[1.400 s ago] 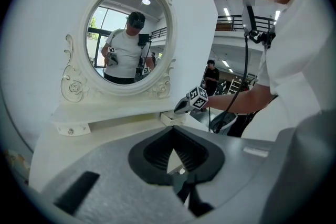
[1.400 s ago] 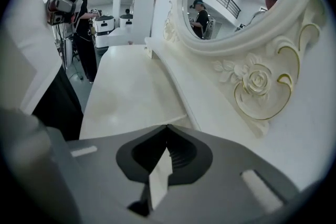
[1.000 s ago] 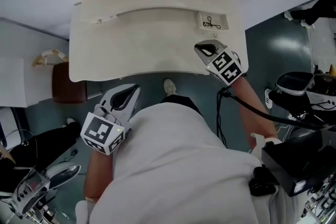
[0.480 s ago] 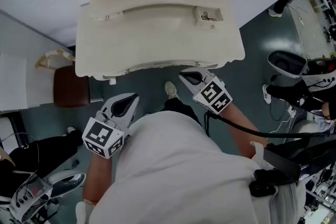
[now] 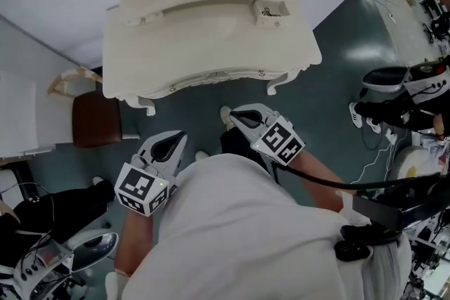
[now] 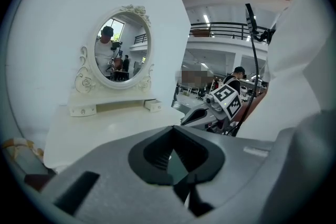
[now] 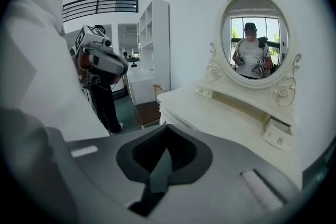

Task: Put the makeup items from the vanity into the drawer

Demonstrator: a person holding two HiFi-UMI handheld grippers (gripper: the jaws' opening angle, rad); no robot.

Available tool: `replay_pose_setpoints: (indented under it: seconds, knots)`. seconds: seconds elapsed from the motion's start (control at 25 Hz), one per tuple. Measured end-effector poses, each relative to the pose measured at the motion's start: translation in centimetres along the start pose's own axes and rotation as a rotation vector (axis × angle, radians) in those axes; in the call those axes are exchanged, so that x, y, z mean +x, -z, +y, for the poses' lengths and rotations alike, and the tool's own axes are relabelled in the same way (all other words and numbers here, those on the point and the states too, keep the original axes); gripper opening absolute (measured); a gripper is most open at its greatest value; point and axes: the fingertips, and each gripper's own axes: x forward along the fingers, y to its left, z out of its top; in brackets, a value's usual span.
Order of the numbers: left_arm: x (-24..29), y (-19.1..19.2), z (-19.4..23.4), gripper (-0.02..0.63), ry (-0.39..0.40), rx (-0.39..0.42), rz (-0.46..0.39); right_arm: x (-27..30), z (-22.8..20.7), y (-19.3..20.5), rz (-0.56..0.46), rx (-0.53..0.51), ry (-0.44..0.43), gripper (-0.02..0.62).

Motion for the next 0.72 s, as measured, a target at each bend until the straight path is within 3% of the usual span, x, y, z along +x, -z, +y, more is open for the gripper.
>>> replay_pose_setpoints:
  seconds: [0.72]
  knots:
    - [-4.6,2.2,-1.2,0.003,-0.020,0.001,-0.031,0.8,6.1,-2.0,-0.042,-0.042,-0.033,0.000]
